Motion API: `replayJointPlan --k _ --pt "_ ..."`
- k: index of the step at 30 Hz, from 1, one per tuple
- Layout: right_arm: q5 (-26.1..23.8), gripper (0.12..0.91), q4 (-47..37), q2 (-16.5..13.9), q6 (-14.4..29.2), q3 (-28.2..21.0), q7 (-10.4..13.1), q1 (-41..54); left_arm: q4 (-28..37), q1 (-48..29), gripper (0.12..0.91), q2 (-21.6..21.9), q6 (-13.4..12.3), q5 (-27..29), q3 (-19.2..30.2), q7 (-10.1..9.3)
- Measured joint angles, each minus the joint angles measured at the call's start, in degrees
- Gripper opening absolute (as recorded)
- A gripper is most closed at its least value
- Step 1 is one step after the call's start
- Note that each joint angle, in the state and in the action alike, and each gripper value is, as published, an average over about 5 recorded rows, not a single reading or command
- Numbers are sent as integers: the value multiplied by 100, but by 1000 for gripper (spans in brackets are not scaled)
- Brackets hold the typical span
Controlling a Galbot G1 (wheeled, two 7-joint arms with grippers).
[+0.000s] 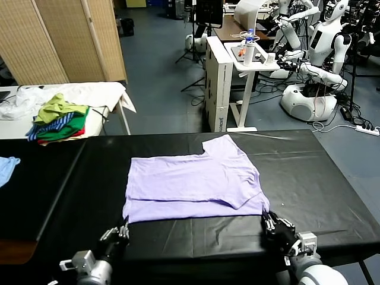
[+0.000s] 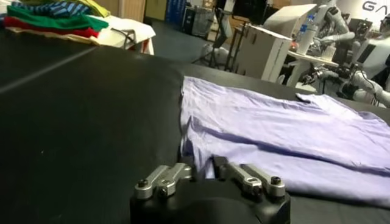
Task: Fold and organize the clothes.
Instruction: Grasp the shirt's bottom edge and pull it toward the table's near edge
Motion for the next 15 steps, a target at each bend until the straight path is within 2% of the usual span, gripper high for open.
replayJointPlan --k 5,9,11,15 --pt "407 140 211 -128 112 140 -8 198 -168 214 144 114 83 118 -94 -102" --pt "758 142 110 -346 106 91 129 740 -338 451 144 234 111 240 -177 -126" --pt "925 167 -41 -482 60 10 221 1148 -417 572 144 276 120 269 -209 -136" --pt "1275 352 -547 -743 -40 -274 427 2108 -570 807 145 302 190 305 -236 -199"
